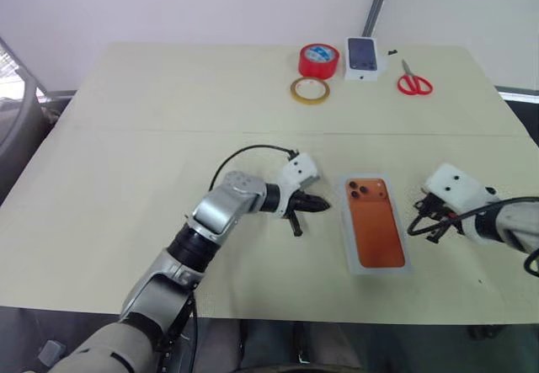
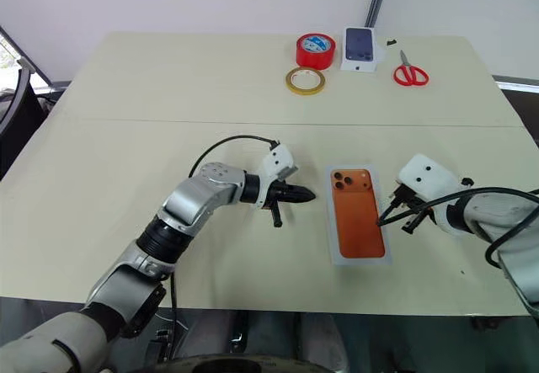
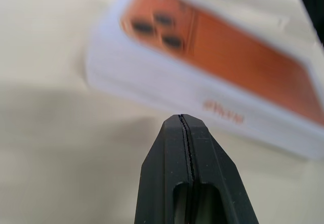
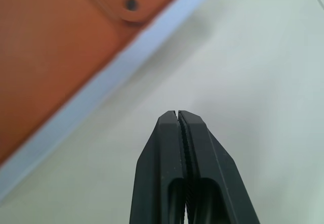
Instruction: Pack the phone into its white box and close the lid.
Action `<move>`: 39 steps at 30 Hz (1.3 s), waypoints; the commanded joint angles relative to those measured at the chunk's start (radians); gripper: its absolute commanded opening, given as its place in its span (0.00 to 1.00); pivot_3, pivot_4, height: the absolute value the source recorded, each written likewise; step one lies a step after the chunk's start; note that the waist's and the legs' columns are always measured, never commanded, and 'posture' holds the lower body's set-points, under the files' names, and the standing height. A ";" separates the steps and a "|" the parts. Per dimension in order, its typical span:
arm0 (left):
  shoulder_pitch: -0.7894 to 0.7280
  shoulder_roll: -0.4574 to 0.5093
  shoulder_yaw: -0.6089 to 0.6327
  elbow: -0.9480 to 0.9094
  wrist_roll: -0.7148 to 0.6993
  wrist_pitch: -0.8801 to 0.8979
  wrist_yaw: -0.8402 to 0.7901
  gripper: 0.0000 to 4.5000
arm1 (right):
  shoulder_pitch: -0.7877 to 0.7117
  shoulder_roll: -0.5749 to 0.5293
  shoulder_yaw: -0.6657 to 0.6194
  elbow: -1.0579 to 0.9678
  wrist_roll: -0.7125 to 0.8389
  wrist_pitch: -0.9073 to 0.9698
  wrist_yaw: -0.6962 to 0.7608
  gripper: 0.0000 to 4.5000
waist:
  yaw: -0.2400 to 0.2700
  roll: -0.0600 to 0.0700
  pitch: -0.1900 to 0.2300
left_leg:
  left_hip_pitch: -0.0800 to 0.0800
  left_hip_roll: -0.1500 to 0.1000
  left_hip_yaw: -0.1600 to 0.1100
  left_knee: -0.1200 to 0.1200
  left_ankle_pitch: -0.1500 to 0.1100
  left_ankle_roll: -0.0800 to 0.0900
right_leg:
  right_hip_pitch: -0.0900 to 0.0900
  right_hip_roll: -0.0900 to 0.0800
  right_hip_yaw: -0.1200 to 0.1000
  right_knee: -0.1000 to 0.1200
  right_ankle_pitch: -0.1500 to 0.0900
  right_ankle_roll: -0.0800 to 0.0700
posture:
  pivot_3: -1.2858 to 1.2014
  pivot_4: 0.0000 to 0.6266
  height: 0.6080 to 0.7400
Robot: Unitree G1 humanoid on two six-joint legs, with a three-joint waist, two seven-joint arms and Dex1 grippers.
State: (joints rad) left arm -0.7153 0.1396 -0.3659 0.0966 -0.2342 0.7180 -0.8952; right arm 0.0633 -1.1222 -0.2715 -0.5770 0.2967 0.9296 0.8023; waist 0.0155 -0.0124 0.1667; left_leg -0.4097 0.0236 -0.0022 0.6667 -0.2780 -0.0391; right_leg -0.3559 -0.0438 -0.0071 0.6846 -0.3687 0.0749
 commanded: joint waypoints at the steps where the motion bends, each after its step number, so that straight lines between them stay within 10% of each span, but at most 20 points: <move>1: -0.055 -0.040 0.017 -0.028 -0.029 -0.015 0.007 0.00 | 0.035 0.015 -0.073 -0.082 0.060 -0.021 0.062 0.02 | -0.001 0.000 0.000 | 0.000 0.000 0.000 0.000 0.000 0.000 | 0.000 0.000 0.000 0.000 0.000 0.000 | 0.52 0.24 1.00; 17: -0.154 -0.134 -0.066 0.334 0.145 -0.112 0.117 0.00 | 0.001 0.114 0.102 -0.089 0.041 0.095 -0.131 0.02 | -0.004 -0.004 -0.003 | 0.007 0.000 -0.001 0.000 0.000 0.000 | 0.007 0.001 0.001 0.000 0.000 0.000 | 0.52 0.24 1.00; 39: 0.017 0.093 -0.087 -0.037 0.050 -0.084 -0.106 0.00 | 0.002 0.042 0.026 0.001 0.035 0.056 -0.100 0.02 | 0.001 -0.002 -0.001 | 0.017 -0.002 0.000 -0.003 -0.001 0.001 | 0.018 -0.002 0.001 -0.004 0.000 0.000 | 0.52 0.24 1.00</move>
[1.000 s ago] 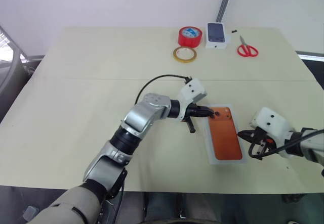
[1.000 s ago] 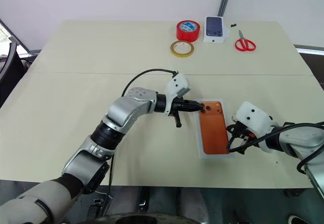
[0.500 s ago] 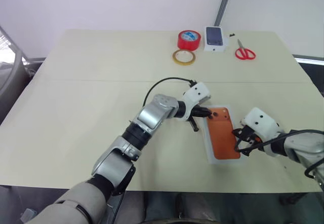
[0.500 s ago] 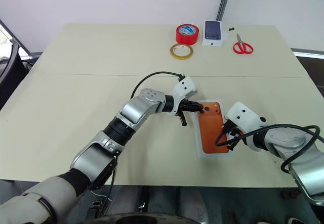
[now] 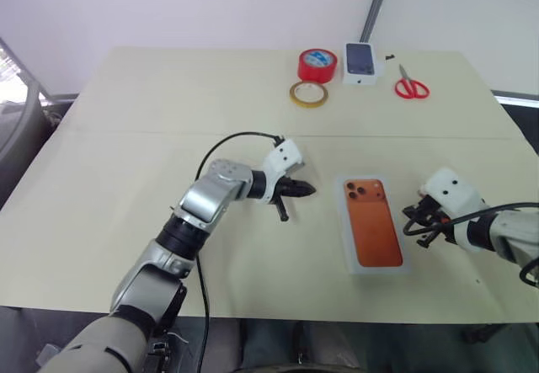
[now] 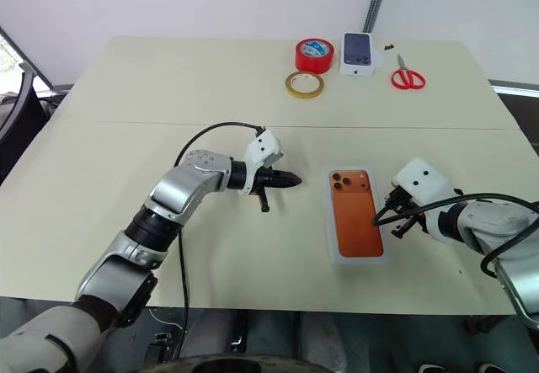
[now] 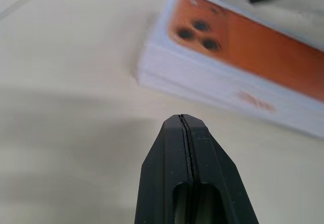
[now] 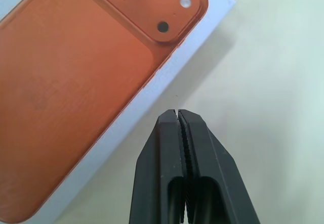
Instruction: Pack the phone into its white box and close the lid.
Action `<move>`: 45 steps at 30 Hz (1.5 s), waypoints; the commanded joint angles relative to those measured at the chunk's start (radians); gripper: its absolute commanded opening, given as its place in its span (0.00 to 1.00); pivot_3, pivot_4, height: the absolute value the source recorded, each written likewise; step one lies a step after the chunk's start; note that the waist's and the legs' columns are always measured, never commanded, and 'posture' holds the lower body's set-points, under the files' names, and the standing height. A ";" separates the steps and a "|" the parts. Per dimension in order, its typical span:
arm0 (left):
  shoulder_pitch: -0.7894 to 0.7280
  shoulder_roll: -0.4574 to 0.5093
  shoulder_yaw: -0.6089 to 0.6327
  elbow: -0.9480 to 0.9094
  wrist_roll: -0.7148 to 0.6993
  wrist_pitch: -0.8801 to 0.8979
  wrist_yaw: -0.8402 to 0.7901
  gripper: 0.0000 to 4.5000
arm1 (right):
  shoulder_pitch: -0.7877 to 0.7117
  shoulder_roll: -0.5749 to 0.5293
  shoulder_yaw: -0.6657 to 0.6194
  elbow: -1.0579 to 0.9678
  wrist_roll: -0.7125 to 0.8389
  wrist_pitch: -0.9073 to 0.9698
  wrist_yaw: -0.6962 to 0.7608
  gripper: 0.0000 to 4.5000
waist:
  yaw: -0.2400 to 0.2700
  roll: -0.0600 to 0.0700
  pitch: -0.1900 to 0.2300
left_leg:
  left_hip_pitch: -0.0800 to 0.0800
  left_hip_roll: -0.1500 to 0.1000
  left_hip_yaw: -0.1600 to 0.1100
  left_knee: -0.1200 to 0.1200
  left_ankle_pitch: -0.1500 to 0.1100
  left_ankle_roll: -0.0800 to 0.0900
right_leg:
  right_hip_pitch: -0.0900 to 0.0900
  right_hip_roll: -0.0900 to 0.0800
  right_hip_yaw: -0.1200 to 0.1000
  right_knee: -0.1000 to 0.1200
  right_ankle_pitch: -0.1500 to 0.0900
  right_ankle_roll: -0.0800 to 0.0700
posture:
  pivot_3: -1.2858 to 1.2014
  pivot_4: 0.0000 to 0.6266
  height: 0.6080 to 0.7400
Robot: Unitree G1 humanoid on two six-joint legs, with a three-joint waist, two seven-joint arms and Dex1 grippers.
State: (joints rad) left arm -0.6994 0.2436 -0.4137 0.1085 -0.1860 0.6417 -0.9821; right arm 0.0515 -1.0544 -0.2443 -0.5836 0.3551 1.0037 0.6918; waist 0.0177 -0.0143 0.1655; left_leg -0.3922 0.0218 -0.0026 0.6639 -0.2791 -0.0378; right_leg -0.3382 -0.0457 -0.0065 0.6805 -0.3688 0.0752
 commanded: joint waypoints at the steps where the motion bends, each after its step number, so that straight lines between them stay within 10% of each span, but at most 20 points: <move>1: 0.002 -0.019 -0.052 -0.049 0.006 -0.010 -0.018 0.00 | 0.020 -0.026 0.006 0.007 -0.020 -0.018 0.016 0.02 | -0.003 0.000 0.000 | 0.000 -0.001 0.000 0.000 0.000 0.000 | 0.000 0.000 0.000 0.000 0.000 0.000 | 0.52 0.24 1.00; 45: 0.006 -0.107 -0.088 0.045 0.011 -0.015 -0.009 0.00 | 0.054 -0.013 0.017 -0.052 0.004 -0.020 0.059 0.02 | -0.006 0.000 0.001 | 0.000 0.000 -0.001 0.000 0.000 0.001 | 0.000 0.001 0.000 0.000 0.000 0.000 | 0.52 0.24 1.00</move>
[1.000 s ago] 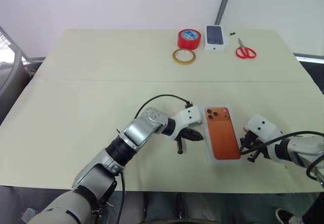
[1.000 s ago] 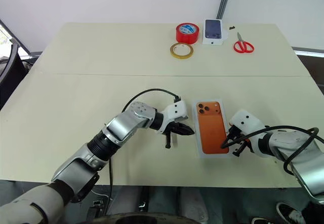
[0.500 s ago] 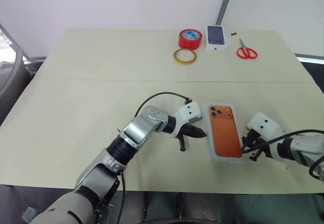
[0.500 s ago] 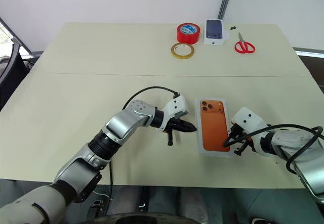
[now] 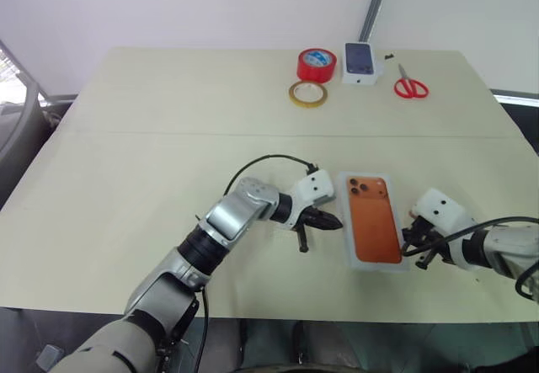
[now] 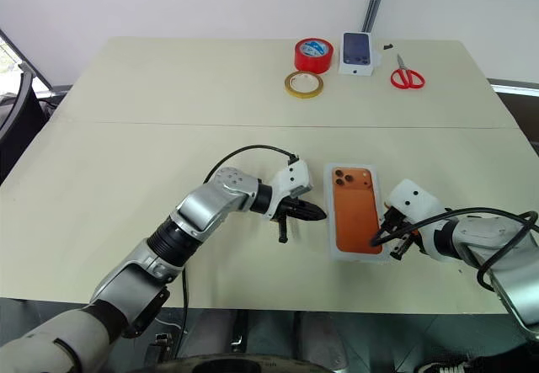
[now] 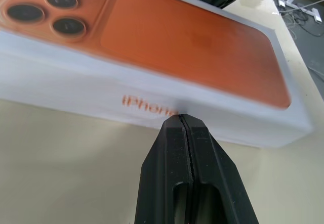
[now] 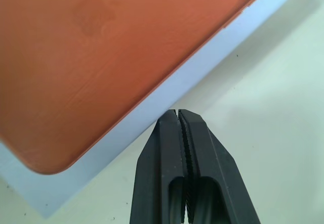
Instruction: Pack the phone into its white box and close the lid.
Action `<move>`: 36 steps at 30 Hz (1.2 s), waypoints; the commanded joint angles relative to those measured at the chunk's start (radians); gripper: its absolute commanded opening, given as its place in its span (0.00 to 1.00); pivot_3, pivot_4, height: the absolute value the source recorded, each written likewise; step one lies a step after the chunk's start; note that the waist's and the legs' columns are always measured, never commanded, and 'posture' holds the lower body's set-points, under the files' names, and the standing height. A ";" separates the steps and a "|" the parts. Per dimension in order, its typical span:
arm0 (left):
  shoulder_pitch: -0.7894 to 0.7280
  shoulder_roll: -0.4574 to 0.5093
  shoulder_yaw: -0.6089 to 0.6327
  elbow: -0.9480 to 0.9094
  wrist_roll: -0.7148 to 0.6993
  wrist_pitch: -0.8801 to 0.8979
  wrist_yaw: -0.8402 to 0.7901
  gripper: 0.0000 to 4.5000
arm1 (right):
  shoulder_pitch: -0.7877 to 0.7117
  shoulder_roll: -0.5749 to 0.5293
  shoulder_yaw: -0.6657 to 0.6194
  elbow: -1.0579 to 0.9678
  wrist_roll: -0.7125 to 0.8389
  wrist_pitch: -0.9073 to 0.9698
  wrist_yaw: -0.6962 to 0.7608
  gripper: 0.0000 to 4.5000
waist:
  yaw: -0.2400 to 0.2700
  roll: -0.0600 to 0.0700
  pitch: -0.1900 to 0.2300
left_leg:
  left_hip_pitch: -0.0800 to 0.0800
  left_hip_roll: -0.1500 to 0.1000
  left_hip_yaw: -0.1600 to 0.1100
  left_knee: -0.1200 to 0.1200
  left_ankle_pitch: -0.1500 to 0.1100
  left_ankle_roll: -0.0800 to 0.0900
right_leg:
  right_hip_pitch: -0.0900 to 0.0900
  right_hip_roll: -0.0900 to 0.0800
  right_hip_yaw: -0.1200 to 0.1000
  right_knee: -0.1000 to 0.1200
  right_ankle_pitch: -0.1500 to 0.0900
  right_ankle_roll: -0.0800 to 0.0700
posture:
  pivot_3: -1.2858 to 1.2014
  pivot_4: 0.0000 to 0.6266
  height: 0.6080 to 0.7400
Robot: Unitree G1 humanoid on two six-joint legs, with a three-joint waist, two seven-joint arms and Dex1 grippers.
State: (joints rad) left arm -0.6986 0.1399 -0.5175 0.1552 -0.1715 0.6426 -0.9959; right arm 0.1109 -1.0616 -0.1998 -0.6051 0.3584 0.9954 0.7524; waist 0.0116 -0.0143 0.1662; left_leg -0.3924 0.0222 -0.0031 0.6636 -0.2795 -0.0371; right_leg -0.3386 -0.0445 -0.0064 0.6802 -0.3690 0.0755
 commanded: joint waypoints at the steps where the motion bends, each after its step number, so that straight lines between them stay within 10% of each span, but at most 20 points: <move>1: 0.005 -0.004 0.017 0.003 -0.003 -0.016 0.006 0.00 | -0.006 -0.006 -0.027 -0.030 0.000 -0.012 -0.002 0.02 | 0.000 0.000 0.000 | 0.000 0.000 0.000 0.000 0.000 0.000 | 0.000 0.000 0.000 0.000 0.000 0.000 | 0.52 0.24 1.00; 36: -0.019 -0.071 0.094 -0.011 -0.069 0.054 0.067 0.00 | -0.058 -0.005 -0.045 -0.020 0.014 0.005 -0.003 0.02 | 0.000 0.000 0.001 | 0.000 0.000 0.000 0.000 0.000 0.000 | 0.000 0.000 0.000 -0.001 0.000 0.000 | 0.52 0.24 1.00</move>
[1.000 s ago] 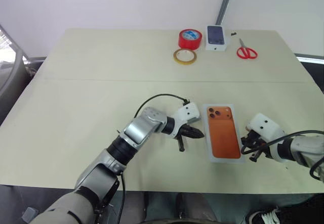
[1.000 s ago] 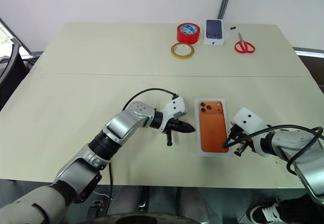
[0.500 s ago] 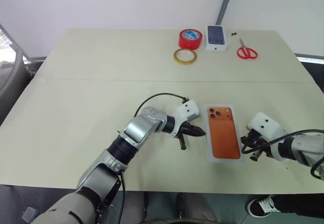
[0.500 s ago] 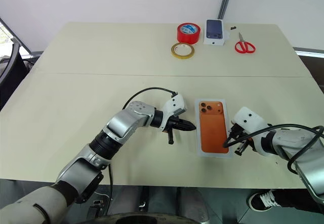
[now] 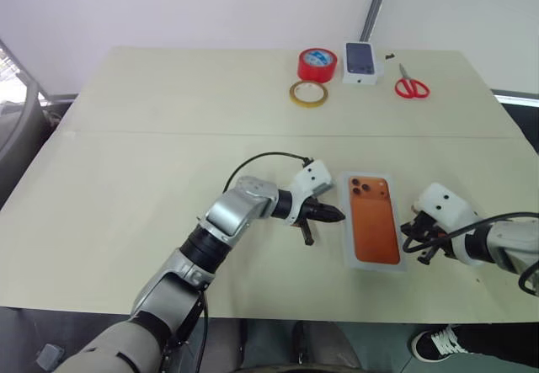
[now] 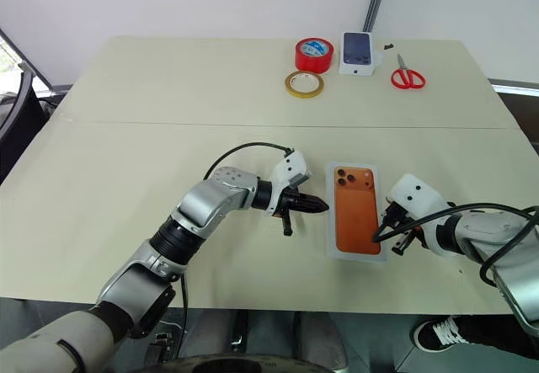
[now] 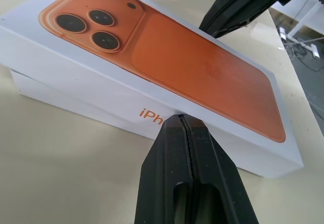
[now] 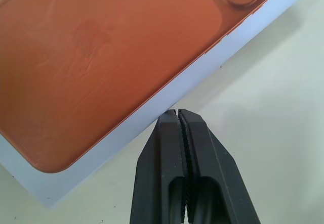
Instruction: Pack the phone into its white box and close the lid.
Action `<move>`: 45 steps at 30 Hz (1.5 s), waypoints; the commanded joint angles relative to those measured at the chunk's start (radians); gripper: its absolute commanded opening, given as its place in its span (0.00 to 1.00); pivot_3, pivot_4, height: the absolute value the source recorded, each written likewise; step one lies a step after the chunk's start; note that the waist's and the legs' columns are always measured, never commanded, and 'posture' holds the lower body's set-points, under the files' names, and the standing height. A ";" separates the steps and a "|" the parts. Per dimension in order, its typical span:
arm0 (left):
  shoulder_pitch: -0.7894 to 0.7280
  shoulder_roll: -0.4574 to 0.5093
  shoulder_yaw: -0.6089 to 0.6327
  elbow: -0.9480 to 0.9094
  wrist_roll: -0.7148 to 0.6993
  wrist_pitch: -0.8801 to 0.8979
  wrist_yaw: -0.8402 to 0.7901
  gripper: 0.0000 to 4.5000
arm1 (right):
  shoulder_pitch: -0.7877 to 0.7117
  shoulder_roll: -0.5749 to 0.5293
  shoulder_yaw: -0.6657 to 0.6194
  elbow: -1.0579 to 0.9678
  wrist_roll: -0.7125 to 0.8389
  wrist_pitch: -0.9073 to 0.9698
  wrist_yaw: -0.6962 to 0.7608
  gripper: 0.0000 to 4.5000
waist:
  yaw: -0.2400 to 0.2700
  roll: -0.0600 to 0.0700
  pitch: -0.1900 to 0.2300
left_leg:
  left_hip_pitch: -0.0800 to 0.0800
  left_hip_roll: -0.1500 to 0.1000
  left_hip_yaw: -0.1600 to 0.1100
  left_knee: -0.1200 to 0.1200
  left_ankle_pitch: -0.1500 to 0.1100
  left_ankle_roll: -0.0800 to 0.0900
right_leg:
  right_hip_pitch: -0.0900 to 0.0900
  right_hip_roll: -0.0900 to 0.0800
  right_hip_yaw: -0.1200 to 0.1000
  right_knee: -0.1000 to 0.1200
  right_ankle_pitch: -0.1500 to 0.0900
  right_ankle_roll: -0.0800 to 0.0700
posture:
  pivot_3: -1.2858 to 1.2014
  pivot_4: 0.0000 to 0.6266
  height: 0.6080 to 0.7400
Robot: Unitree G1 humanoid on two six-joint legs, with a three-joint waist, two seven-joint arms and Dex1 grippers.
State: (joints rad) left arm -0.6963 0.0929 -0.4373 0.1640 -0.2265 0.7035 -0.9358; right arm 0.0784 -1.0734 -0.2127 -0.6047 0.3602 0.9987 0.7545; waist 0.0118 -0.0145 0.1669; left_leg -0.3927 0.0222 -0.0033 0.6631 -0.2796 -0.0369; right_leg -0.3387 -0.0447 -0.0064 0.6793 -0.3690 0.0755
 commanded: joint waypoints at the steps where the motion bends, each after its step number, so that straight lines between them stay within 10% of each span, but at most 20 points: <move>1: -0.021 -0.024 0.014 -0.019 -0.014 -0.007 0.009 0.00 | -0.028 0.006 -0.031 -0.020 0.012 0.002 -0.006 0.02 | 0.000 0.000 0.000 | 0.000 0.000 0.000 0.000 0.000 0.000 | 0.000 0.000 0.000 0.000 0.000 0.000 | 0.52 0.24 1.00; 45: 0.009 -0.004 -0.060 -0.034 0.012 -0.053 -0.054 0.00 | 0.032 0.013 -0.025 -0.047 0.007 0.000 0.009 0.02 | 0.000 0.000 0.001 | 0.000 0.000 0.000 -0.001 0.000 0.000 | 0.000 0.000 0.000 -0.001 0.000 0.000 | 0.52 0.24 1.00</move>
State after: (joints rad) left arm -0.6799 0.1155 -0.5202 0.1772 -0.1859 0.6523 -0.9902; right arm 0.1203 -1.0517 -0.2084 -0.6063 0.3512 1.0054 0.7528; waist 0.0122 -0.0146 0.1684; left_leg -0.3929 0.0221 -0.0033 0.6619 -0.2798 -0.0366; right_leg -0.3389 -0.0449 -0.0064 0.6780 -0.3691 0.0755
